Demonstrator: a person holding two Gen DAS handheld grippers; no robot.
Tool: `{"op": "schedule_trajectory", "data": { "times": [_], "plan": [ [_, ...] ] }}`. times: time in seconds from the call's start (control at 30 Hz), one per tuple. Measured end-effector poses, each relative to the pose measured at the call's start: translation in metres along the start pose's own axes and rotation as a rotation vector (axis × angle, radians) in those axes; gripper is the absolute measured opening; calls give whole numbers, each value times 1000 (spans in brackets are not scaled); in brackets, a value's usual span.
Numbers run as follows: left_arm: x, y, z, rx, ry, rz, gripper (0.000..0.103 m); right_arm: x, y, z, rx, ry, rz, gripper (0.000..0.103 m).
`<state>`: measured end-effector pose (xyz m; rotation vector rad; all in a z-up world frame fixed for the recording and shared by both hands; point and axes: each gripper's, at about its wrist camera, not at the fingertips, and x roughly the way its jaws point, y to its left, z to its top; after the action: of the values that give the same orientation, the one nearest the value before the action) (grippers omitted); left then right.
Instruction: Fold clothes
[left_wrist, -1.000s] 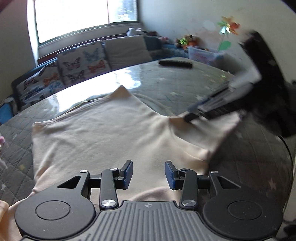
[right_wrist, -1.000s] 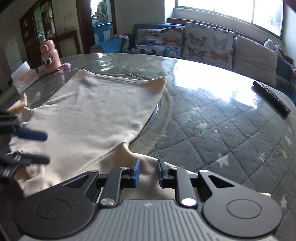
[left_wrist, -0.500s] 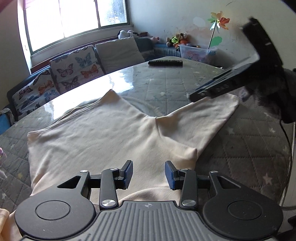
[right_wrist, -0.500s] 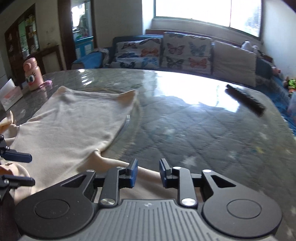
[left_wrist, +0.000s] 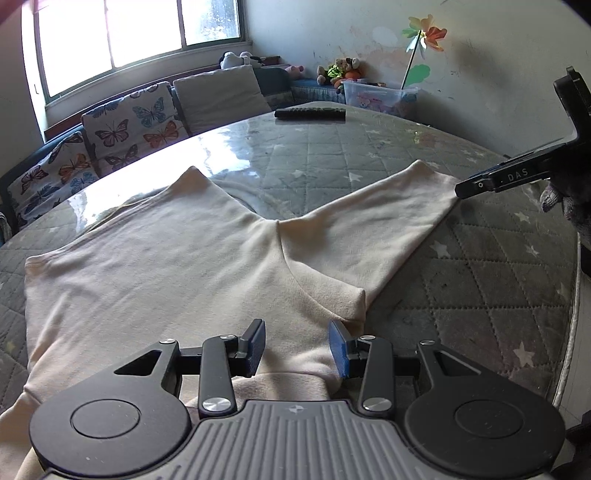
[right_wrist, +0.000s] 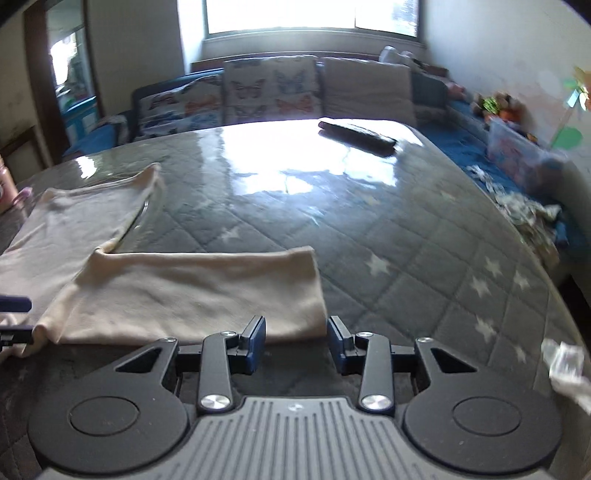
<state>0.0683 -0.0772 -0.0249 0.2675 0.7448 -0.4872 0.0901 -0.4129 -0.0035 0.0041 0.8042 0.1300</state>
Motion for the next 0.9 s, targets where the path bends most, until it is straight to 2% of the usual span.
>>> {"op": "schedule_trajectory", "data": {
  "times": [0.23, 0.3, 0.33, 0.37, 0.43, 0.63, 0.8, 0.9],
  "plan": [
    [1, -2, -1, 2, -2, 4, 41, 15, -2, -2, 91, -23, 9, 35],
    [1, -3, -1, 4, -2, 4, 41, 18, -2, -2, 98, -33, 3, 29],
    [1, -3, -1, 5, -3, 4, 41, 18, -2, -3, 103, -43, -4, 17],
    [1, -3, -1, 7, -2, 4, 41, 18, -2, -3, 108, -51, -9, 12],
    [1, -3, -1, 12, -3, 4, 41, 18, -1, -1, 109, -65, -19, 7],
    [1, -3, -2, 23, -6, 1, 41, 8, -3, 16, 83, -141, -65, 6],
    [-1, -3, -1, 34, -9, 4, 41, 30, -12, 10, 122, -82, -66, 6],
    [-7, -1, 4, 28, -32, 8, 41, 31, -17, 9, 167, -86, -43, 6]
  ]
}}
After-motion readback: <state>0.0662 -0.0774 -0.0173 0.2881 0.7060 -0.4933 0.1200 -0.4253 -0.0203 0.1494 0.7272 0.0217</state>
